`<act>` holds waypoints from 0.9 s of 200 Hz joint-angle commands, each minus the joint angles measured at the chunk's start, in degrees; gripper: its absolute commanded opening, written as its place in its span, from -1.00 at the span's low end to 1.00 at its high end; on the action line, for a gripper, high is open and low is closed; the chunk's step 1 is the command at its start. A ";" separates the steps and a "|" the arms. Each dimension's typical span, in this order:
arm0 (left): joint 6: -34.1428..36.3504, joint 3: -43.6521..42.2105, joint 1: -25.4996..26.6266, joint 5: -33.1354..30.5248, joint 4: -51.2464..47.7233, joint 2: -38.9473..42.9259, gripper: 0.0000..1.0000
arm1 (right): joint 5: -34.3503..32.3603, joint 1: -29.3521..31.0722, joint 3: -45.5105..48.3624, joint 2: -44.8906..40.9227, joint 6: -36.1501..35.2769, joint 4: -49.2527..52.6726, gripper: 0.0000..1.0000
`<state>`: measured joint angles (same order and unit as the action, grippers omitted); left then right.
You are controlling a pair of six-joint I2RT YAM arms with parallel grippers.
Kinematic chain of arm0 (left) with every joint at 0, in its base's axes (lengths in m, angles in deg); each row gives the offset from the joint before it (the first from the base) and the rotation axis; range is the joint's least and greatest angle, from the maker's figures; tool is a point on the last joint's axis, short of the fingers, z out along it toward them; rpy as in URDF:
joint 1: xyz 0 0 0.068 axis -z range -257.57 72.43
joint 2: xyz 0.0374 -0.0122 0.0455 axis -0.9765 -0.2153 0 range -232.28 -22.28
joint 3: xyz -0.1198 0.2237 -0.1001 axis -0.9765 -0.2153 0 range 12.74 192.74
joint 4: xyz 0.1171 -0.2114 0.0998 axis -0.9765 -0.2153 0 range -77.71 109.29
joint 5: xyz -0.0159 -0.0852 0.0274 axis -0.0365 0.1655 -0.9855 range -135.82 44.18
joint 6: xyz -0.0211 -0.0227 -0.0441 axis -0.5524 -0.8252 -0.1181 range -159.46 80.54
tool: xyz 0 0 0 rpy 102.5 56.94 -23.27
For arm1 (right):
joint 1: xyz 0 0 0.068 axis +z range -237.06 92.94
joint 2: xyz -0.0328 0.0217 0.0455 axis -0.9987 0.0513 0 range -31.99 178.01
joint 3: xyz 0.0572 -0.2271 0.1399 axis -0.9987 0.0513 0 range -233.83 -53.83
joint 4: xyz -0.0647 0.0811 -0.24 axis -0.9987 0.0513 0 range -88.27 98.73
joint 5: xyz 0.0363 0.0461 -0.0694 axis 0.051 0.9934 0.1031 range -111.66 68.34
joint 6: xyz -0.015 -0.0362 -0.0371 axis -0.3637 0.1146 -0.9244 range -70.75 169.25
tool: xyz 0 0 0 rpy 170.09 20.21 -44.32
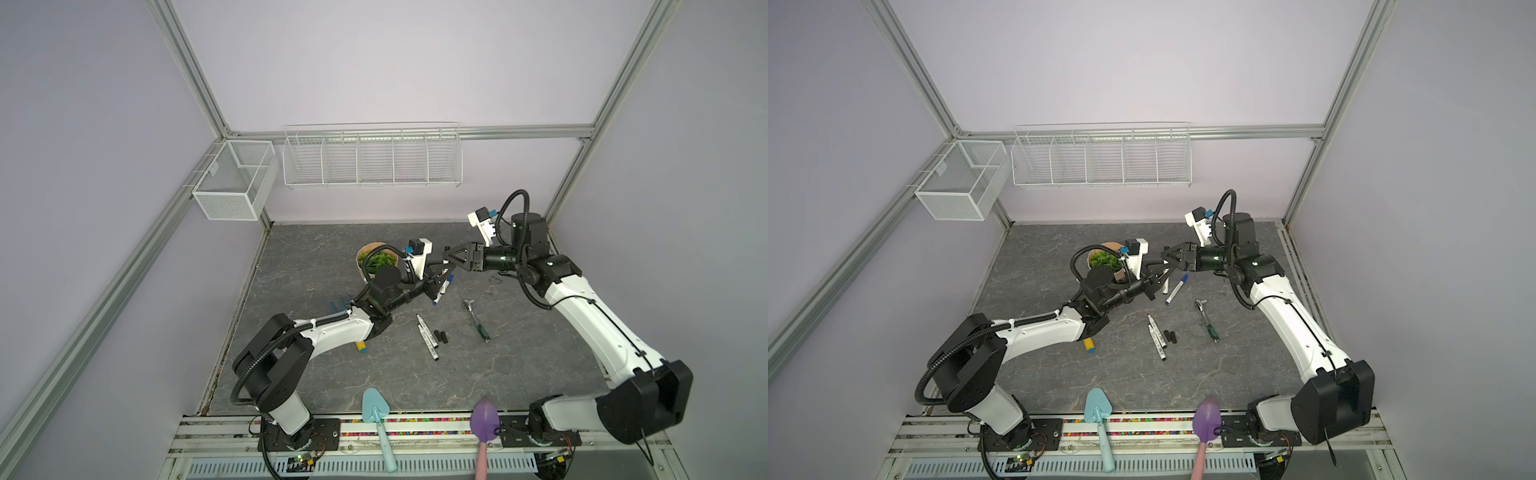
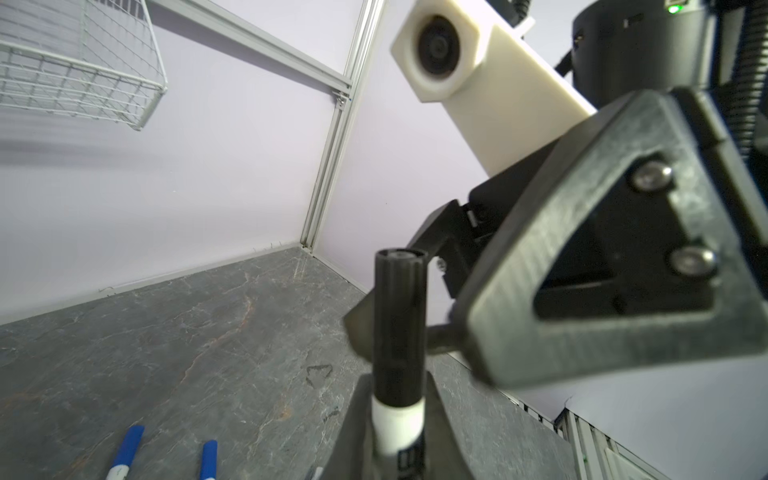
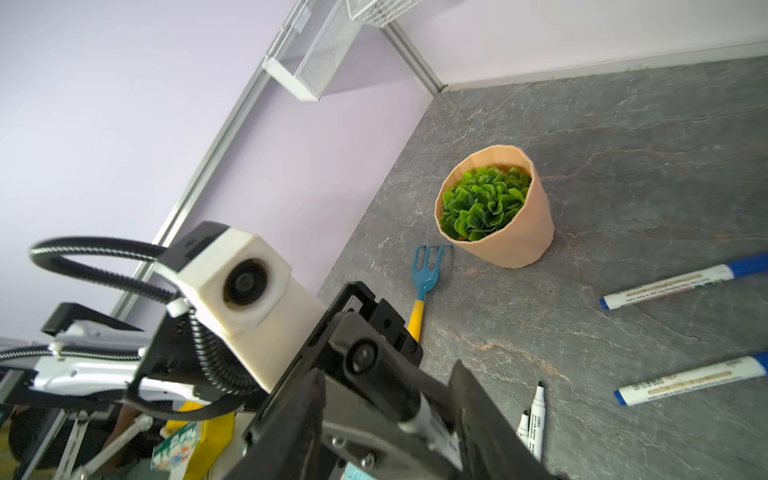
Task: Insert the pens into the pen caps
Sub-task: 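Open and withdraw the right gripper while the left gripper swings the capped marker away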
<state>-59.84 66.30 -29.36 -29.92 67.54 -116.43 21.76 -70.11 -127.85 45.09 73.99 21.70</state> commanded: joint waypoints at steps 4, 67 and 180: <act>0.34 -0.45 -0.95 -2.02 -1.33 -2.11 -1.00 | -5.77 -2.57 0.55 -5.56 2.31 0.73 0.07; 7.60 12.87 -6.45 -6.75 -34.15 -10.04 -1.00 | -13.40 -3.27 4.05 -4.22 -0.17 11.71 0.01; 8.17 34.91 -10.41 -20.02 -62.47 -26.08 -1.00 | -13.33 -3.24 4.94 -1.41 -0.74 13.40 -0.08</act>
<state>-51.01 97.62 -39.55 -47.79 12.46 -139.58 8.40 -73.21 -123.04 42.84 74.29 34.03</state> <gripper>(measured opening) 0.124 0.463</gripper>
